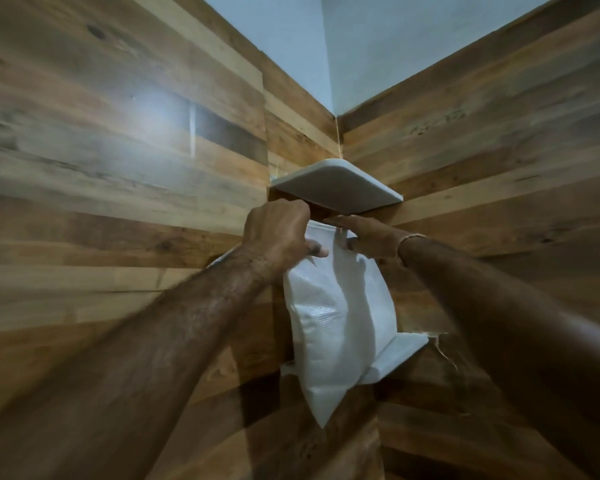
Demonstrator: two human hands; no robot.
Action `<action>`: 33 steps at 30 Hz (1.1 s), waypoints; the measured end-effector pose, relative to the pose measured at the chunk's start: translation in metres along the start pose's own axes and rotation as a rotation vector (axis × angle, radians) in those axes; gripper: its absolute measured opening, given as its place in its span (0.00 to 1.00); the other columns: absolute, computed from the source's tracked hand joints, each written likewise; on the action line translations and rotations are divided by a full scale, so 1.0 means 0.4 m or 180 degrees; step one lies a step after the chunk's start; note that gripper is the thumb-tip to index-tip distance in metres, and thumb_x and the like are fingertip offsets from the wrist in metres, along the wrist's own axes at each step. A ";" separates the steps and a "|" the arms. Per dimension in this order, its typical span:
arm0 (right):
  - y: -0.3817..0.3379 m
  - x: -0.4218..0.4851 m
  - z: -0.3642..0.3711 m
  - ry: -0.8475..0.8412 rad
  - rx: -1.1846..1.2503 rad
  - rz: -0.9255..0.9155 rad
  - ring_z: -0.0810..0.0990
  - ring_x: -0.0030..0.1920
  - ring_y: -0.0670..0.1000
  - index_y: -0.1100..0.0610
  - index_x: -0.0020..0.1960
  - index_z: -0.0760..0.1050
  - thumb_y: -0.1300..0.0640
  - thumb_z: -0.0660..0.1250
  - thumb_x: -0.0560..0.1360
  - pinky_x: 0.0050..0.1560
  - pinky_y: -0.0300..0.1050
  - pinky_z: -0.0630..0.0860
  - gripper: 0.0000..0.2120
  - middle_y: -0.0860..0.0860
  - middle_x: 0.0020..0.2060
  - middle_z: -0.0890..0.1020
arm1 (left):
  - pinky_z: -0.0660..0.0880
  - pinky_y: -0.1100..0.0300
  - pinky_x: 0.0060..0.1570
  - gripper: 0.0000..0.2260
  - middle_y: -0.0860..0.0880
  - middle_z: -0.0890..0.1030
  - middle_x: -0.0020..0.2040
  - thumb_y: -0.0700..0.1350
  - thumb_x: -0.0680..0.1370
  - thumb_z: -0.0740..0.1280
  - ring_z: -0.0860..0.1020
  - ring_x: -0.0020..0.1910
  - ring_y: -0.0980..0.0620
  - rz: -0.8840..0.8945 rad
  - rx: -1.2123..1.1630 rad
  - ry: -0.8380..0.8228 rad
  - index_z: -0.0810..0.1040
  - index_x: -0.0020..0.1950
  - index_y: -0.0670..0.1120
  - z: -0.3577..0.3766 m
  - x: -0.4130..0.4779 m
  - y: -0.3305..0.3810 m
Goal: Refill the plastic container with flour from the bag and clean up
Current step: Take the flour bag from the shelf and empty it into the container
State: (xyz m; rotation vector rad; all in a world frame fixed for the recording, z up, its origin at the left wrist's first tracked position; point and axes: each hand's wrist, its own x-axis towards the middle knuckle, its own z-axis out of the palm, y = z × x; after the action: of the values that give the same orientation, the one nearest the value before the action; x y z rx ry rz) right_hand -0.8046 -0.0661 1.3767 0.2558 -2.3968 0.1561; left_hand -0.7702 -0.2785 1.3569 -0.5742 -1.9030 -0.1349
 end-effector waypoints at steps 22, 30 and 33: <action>0.126 -0.632 -0.390 0.0709 -0.0912 0.0373 0.81 0.30 0.53 0.55 0.33 0.75 0.37 0.67 0.77 0.32 0.47 0.77 0.24 0.53 0.29 0.80 | 0.61 0.62 0.31 0.20 0.58 0.72 0.28 0.64 0.76 0.69 0.70 0.30 0.61 -0.0007 -0.1126 0.0367 0.72 0.32 0.54 -0.251 -0.192 0.250; 0.236 -1.117 -0.394 -0.0138 -0.0659 0.0433 0.79 0.28 0.47 0.47 0.36 0.72 0.57 0.67 0.80 0.31 0.39 0.69 0.14 0.43 0.28 0.76 | 0.63 0.56 0.30 0.25 0.55 0.74 0.27 0.71 0.74 0.64 0.74 0.30 0.52 -0.0076 -0.1565 -0.0436 0.75 0.34 0.50 -0.264 -0.562 0.546; 0.270 -1.341 -0.338 -0.0458 -0.0492 0.0679 0.80 0.29 0.50 0.48 0.36 0.72 0.63 0.67 0.77 0.32 0.38 0.69 0.15 0.39 0.26 0.73 | 0.68 0.55 0.31 0.25 0.53 0.74 0.26 0.68 0.75 0.64 0.74 0.30 0.55 -0.0066 -0.1899 -0.0790 0.73 0.33 0.48 -0.267 -0.745 0.679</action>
State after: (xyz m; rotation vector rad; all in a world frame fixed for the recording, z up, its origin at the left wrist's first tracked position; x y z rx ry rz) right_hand -0.3510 0.1392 1.1127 -0.0632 -2.5605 0.0505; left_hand -0.4709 -0.1757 1.0854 -1.0056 -2.1081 -0.6873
